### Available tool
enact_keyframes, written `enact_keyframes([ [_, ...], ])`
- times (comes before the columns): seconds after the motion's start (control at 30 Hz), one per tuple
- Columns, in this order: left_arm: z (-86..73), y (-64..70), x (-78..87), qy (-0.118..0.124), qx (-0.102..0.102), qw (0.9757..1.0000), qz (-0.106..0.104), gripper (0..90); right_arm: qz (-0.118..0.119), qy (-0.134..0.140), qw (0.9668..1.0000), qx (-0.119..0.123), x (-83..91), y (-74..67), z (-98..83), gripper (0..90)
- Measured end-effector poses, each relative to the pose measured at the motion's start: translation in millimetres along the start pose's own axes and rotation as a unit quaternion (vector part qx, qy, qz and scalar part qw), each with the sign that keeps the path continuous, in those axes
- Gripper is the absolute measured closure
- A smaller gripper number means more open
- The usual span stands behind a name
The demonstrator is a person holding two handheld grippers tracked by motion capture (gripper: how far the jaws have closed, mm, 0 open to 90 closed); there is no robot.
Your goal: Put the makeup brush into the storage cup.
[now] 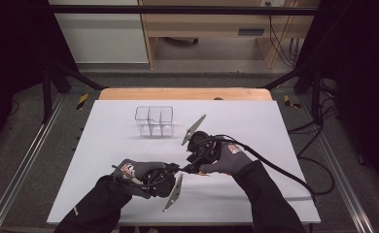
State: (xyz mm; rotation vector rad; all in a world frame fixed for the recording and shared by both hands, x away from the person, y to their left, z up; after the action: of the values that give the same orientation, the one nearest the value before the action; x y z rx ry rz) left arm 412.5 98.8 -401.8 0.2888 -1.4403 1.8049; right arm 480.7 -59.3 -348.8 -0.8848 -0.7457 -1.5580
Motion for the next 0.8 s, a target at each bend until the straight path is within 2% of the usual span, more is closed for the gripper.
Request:
enact_keyframes([
  [0.03, -1.5, -0.9, 0.5, -0.001, 0.002, 1.0, 0.001, 83.6, 0.0, 0.0, 1.0, 0.0, 0.0, 0.0, 0.0, 53.9],
  [0.07, -3.1, -1.5, 1.0, -0.002, 0.006, 1.0, 0.0, 83.6, -0.01, 0.012, 0.9999, 0.002, 3.3, 0.9, -1.0, 51.6],
  [0.1, -4.9, -1.7, 1.0, -0.001, 0.011, 0.9999, -0.001, 83.6, -0.022, 0.035, 0.9991, 0.0, 9.9, 2.8, -3.1, 45.6],
  [0.13, -6.3, -2.1, 1.5, -0.003, 0.015, 0.9999, -0.001, 83.6, -0.022, 0.035, 0.9991, 0.0, 9.9, 2.8, -3.1, 45.6],
  [0.27, -12.8, -3.1, 3.7, -0.01, 0.022, 0.9997, 0.004, 83.6, -0.055, 0.066, 0.9963, -0.005, 22.7, 6.4, -9.5, 42.3],
  [0.3, -14.5, -3.3, 4.4, -0.013, 0.025, 0.9996, 0.003, 83.5, -0.066, 0.084, 0.9942, -0.011, 29.0, 7.2, -13.9, 40.4],
  [0.33, -16.6, -3.4, 4.2, -0.013, 0.029, 0.9995, 0.004, 83.5, -0.066, 0.084, 0.9942, -0.011, 29.0, 7.2, -13.9, 40.4],
  [0.4, -20.1, -3.4, 4.0, -0.017, 0.038, 0.9991, 0.004, 83.6, -0.078, 0.097, 0.9921, -0.015, 34.5, 9.3, -18.6, 37.9],
  [0.6, -29.2, -6.0, 3.3, -0.022, 0.07, 0.9973, 0.003, 83.5, -0.116, 0.141, 0.9828, -0.027, 43.8, 13.2, -30.3, 31.1],
  [0.8, -39.5, -8.1, 4.3, -0.023, 0.1, 0.9947, 0.001, 83.5, -0.148, 0.153, 0.9763, -0.041, 47.9, 15.7, -42.7, 24.7],
])
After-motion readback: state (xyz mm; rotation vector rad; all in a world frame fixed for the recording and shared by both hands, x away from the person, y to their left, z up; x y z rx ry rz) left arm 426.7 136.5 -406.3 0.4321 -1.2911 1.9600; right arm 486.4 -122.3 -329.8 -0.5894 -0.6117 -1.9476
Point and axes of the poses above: each handheld gripper's, and its own axes: x roughly backward along the jaws, z roughly out of its top, y roughly to its right, the point moved 1 cm from there along -x, roughly forward along the jaws, and after that the axes turned 12 degrees about x, right-handed, at the moved point
